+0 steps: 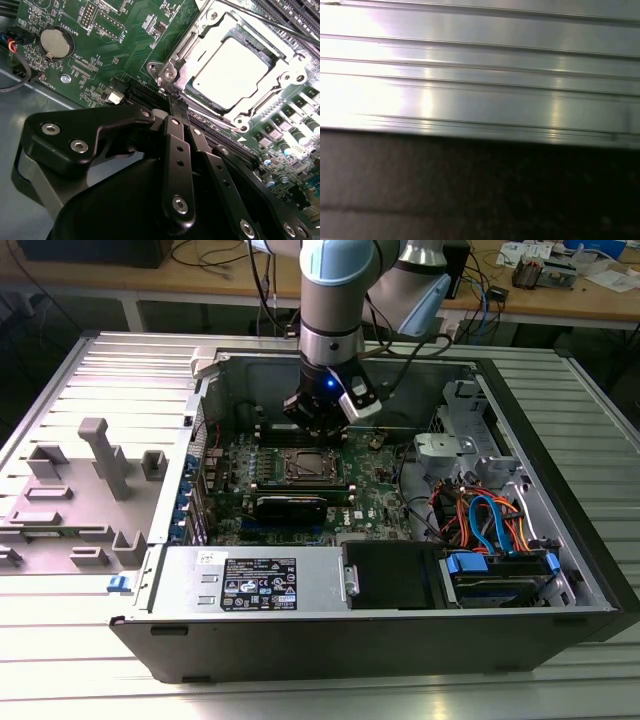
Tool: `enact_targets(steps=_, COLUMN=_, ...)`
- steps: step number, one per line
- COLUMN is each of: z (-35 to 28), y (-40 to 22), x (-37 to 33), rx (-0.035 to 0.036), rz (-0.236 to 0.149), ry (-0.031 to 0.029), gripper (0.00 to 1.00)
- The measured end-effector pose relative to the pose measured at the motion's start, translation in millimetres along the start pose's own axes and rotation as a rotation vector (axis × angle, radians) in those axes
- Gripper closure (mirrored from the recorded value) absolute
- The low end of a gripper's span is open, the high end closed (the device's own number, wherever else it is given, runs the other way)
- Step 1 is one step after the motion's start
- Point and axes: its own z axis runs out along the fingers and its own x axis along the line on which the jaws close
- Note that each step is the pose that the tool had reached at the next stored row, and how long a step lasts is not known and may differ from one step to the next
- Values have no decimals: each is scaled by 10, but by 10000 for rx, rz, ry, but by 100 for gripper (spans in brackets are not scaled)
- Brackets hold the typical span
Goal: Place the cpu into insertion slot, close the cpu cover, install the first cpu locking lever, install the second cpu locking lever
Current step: 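Install the first cpu locking lever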
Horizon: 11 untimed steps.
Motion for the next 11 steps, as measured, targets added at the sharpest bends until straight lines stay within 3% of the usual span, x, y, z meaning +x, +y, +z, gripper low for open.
enact_targets(steps=11, z=-3, y=-16, x=0, rx=0, rz=0, ry=0, gripper=89)
